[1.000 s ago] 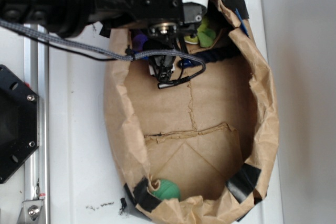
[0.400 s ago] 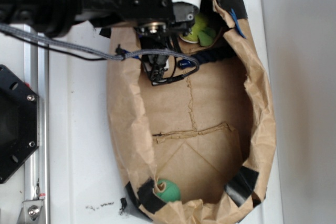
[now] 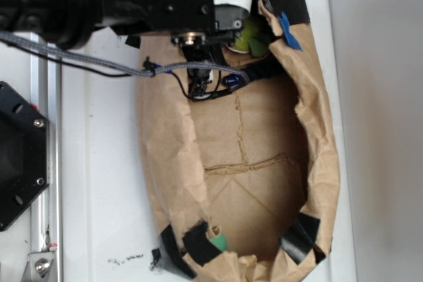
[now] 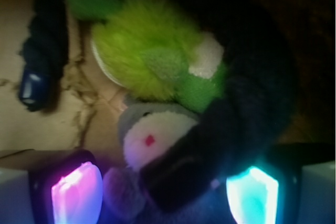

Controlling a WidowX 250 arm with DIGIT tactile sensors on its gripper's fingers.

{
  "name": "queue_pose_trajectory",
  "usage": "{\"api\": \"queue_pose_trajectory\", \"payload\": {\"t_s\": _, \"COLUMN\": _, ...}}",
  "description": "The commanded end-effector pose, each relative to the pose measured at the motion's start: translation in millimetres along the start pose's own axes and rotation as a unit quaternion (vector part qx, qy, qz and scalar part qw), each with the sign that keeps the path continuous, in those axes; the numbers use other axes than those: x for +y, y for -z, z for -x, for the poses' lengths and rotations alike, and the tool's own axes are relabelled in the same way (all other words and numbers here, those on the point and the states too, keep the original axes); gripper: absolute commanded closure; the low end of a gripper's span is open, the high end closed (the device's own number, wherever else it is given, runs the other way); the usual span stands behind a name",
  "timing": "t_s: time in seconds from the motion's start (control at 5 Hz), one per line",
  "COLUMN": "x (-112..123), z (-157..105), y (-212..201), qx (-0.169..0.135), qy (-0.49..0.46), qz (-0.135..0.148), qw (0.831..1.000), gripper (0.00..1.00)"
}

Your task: Grab the gray animal.

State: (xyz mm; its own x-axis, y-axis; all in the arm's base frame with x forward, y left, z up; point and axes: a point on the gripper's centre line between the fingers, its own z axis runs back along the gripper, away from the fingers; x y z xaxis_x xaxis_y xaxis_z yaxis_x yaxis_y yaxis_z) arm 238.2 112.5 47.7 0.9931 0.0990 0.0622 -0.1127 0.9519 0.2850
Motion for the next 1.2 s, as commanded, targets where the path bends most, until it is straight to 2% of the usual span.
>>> {"api": "queue_pose_trajectory", "payload": {"t_s": 0.0, "x": 10, "z": -2, "y": 20, "qx": 0.013, "qy": -0.022, "qz": -0.036, "qw": 0.999, "gripper": 0.00}}
{"api": "queue_pose_trajectory", "payload": {"t_s": 0.2, "x": 8, "z": -1, "y": 26, "qx": 0.018, "qy": -0.026, "qz": -0.040, "qw": 0.999, "gripper": 1.00}}
{"api": "queue_pose_trajectory", "payload": {"t_s": 0.8, "x": 10, "z": -1, "y": 22, "qx": 0.013, "qy": -0.028, "qz": -0.037, "qw": 0.999, "gripper": 1.00}}
{"api": "queue_pose_trajectory", "payload": {"t_s": 1.0, "x": 2, "z": 9, "y": -10, "qx": 0.012, "qy": -0.013, "qz": -0.003, "qw": 1.000, "gripper": 1.00}}
